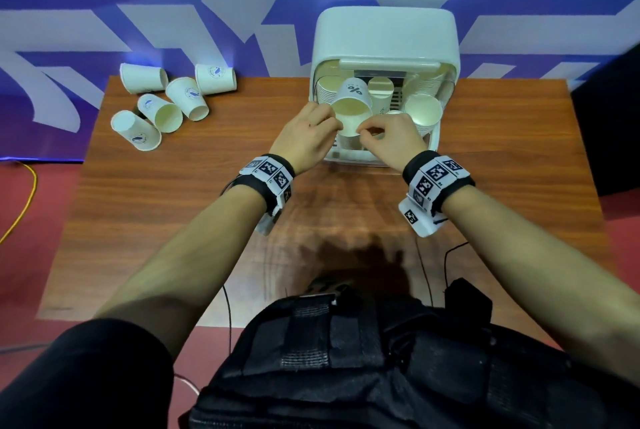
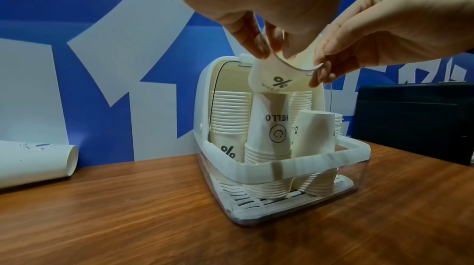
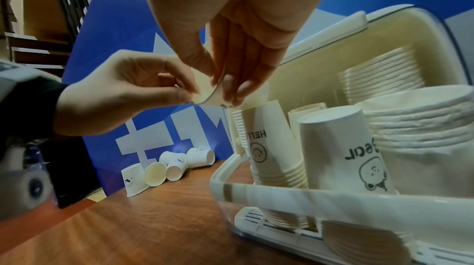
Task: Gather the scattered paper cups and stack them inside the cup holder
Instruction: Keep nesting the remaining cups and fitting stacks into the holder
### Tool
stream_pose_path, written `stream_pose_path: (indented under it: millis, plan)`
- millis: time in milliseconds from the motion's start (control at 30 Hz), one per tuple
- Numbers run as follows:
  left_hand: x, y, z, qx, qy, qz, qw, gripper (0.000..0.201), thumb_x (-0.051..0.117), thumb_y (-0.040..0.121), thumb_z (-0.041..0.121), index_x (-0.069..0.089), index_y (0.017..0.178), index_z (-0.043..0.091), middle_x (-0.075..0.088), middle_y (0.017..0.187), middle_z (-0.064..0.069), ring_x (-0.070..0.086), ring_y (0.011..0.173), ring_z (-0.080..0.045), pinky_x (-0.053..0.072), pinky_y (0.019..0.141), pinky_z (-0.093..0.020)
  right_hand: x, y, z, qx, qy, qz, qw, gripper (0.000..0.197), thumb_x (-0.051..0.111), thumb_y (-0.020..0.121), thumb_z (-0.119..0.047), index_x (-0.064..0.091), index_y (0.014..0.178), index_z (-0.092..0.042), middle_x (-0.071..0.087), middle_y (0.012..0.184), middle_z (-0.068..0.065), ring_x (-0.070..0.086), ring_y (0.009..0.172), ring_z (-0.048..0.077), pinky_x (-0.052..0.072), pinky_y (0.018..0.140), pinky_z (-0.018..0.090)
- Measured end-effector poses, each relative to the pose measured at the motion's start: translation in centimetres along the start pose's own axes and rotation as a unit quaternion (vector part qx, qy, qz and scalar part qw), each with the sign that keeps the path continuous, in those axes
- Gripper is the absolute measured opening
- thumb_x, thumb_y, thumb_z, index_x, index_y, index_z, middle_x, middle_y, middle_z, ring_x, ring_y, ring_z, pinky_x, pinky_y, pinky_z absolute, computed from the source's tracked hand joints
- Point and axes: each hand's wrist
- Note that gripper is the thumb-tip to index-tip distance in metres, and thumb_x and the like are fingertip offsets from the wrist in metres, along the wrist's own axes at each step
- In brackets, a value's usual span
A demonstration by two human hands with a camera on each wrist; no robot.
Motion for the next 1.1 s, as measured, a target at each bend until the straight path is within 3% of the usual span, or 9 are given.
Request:
stream_pose_path:
  millis: [200, 300, 433, 533, 600, 733, 800, 933, 1100]
  plan:
    - [-0.3, 1.0, 0.6, -0.084, -0.072, -0.001, 0.994, 0.024, 0.052, 0.088, 0.001, 0.057, 0.111, -0.001, 0.053, 0.116, -0.017, 0.057, 0.094, -0.029, 0.051, 0.073, -0.034, -0.3, 0.4, 0.5, 0.017, 0.03, 0.045, 0.998, 0.022, 0.057, 0.087, -0.012, 0.074, 0.1, -0.009, 0.071, 0.09, 0.001, 0.061, 0.081, 0.01, 0.046, 0.081, 0.02]
    - [0.1, 1.1, 0.4, -0.145, -0.108, 0.007, 0.983, 0.028, 0.044, 0.087, 0.003, 0.051, 0.115, 0.004, 0.047, 0.122, -0.015, 0.06, 0.091, -0.029, 0.053, 0.068, -0.043, -0.2, 0.5, 1.0, 0.012, 0.011, 0.044, 0.999, 0.022, 0.056, 0.088, -0.014, 0.073, 0.102, -0.008, 0.073, 0.098, 0.005, 0.064, 0.091, 0.016, 0.05, 0.088, 0.029]
    - [0.2, 1.7, 0.7, -0.157, -0.134, -0.011, 0.978, 0.033, 0.036, 0.086, 0.011, 0.046, 0.117, 0.01, 0.05, 0.12, -0.011, 0.061, 0.079, -0.025, 0.052, 0.06, -0.043, -0.2, 0.1, 1.7, 0.003, 0.008, 0.057, 0.998, 0.023, 0.056, 0.091, -0.013, 0.071, 0.106, -0.006, 0.072, 0.103, 0.007, 0.065, 0.095, 0.02, 0.05, 0.091, 0.031]
    - [0.6, 2.1, 0.4, -0.25, -0.16, 0.009, 0.955, 0.039, 0.042, 0.089, 0.008, 0.042, 0.127, 0.01, 0.055, 0.12, -0.01, 0.062, 0.074, -0.027, 0.052, 0.064, -0.047, -0.1, 0.2, 2.2, 0.008, 0.004, 0.058, 0.998, 0.023, 0.056, 0.09, -0.011, 0.071, 0.107, -0.006, 0.071, 0.104, 0.009, 0.064, 0.098, 0.021, 0.049, 0.092, 0.032]
    - [0.9, 2.0, -0.2, -0.288, -0.147, -0.017, 0.946, 0.043, 0.042, 0.09, 0.009, 0.04, 0.133, 0.012, 0.053, 0.129, -0.006, 0.063, 0.078, -0.029, 0.052, 0.069, -0.047, -0.2, 0.3, 2.6, 0.015, 0.002, 0.049, 0.999, 0.024, 0.056, 0.09, -0.01, 0.071, 0.108, -0.006, 0.071, 0.106, 0.01, 0.064, 0.1, 0.022, 0.049, 0.093, 0.034]
    - [1.8, 2.2, -1.5, -0.24, -0.066, -0.185, 0.951, 0.058, 0.047, 0.09, 0.009, 0.03, 0.146, 0.013, 0.024, 0.156, -0.004, 0.062, 0.085, -0.032, 0.049, 0.068, -0.039, -0.4, 0.4, 2.7, 0.015, 0.004, 0.042, 0.999, 0.024, 0.055, 0.092, -0.01, 0.07, 0.11, -0.007, 0.07, 0.11, 0.008, 0.063, 0.104, 0.021, 0.048, 0.094, 0.031]
    - [2.0, 2.5, -2.2, -0.237, -0.054, -0.222, 0.944, 0.066, 0.049, 0.089, 0.009, 0.023, 0.149, 0.014, 0.014, 0.159, -0.001, 0.061, 0.096, -0.032, 0.049, 0.07, -0.038, -0.4, 0.5, 2.8, 0.018, 0.008, 0.033, 0.999, 0.025, 0.056, 0.092, -0.012, 0.069, 0.113, -0.008, 0.069, 0.114, 0.007, 0.063, 0.105, 0.019, 0.047, 0.095, 0.028]
    - [2.2, 2.5, -2.7, -0.235, -0.049, -0.206, 0.949, 0.058, 0.047, 0.089, 0.006, 0.031, 0.145, 0.012, 0.028, 0.153, -0.004, 0.054, 0.113, -0.033, 0.049, 0.082, -0.041, -0.5, 0.5, 2.9, 0.015, -0.016, -0.005, 1.0, 0.029, 0.056, 0.094, -0.018, 0.065, 0.121, -0.012, 0.066, 0.121, 0.005, 0.061, 0.108, 0.02, 0.045, 0.099, 0.032]
    - [2.3, 1.7, -2.6, -0.21, -0.065, -0.175, 0.96, 0.052, 0.048, 0.086, 0.002, 0.042, 0.137, 0.006, 0.042, 0.143, -0.01, 0.048, 0.121, -0.03, 0.047, 0.093, -0.039, -0.6, 0.5, 2.9, -0.035, -0.064, -0.025, 0.997, 0.029, 0.05, 0.095, -0.011, 0.064, 0.12, -0.01, 0.065, 0.121, 0.007, 0.06, 0.111, 0.025, 0.044, 0.097, 0.032]
Point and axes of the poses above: each hand's wrist, its own y-axis towards the middle knuckle, its own x-axis out of the palm, z = x × y
